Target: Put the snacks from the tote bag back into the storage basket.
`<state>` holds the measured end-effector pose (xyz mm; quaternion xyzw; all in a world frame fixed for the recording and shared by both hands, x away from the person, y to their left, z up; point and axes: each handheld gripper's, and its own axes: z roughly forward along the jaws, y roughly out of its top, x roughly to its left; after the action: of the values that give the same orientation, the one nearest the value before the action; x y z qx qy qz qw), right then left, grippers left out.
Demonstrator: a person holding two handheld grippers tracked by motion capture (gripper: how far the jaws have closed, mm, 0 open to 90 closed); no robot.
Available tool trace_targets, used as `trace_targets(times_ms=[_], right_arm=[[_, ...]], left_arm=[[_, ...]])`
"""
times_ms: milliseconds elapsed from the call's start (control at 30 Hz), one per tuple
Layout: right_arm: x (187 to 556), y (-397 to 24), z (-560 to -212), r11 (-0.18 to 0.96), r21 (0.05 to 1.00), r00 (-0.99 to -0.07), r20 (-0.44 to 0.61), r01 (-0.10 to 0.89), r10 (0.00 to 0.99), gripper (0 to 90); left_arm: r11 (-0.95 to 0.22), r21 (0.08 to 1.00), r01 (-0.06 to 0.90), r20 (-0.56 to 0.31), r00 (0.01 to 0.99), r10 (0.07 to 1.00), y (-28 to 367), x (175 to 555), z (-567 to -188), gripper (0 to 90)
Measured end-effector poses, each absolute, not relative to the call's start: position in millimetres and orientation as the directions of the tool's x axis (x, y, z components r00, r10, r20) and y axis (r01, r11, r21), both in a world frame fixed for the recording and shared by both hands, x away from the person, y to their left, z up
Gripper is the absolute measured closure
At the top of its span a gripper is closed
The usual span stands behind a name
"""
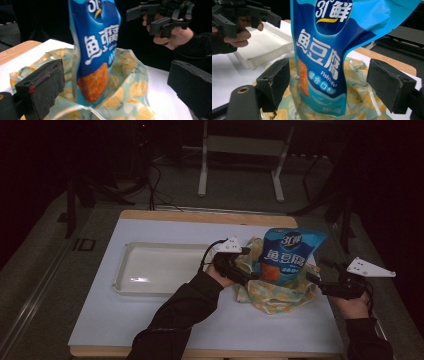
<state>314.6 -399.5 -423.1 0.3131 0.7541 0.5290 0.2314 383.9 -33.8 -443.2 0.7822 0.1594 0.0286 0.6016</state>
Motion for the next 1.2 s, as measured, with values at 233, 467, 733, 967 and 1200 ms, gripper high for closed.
trace_targets(times_ms=[233, 467, 733, 967, 1200], right_arm=[[327.4, -400.5, -428.8, 0.232, 0.940, -0.685, 0.003, 0.251, 0.729, 18.9], [339.5, -401.5, -436.0, 0.225, 0.933, -0.678, 0.028, 0.282, 0.735, 18.9], [349.3, -392.6, -436.4, 0.232, 0.929, -0.687, 0.031, 0.287, 0.726, 18.9], [355.5, -386.0, -436.9, 0.221, 0.932, -0.683, 0.037, 0.286, 0.730, 23.8], [359.3, -380.2, -440.0, 0.231, 0.927, -0.685, 0.036, 0.295, 0.728, 38.3]], left_arm=[[-0.229, 0.943, 0.240, -0.156, 0.930, 0.333, -45.9, 403.2, -446.8, 2.3], [-0.222, 0.945, 0.239, -0.158, 0.931, 0.328, -55.6, 410.2, -446.5, 12.6], [-0.253, 0.934, 0.251, -0.161, 0.931, 0.328, -69.6, 415.3, -446.5, 27.0], [-0.271, 0.934, 0.232, -0.139, 0.936, 0.324, -81.5, 415.1, -444.4, 41.2], [-0.276, 0.930, 0.243, -0.138, 0.926, 0.351, -88.8, 417.6, -447.4, 48.7]])
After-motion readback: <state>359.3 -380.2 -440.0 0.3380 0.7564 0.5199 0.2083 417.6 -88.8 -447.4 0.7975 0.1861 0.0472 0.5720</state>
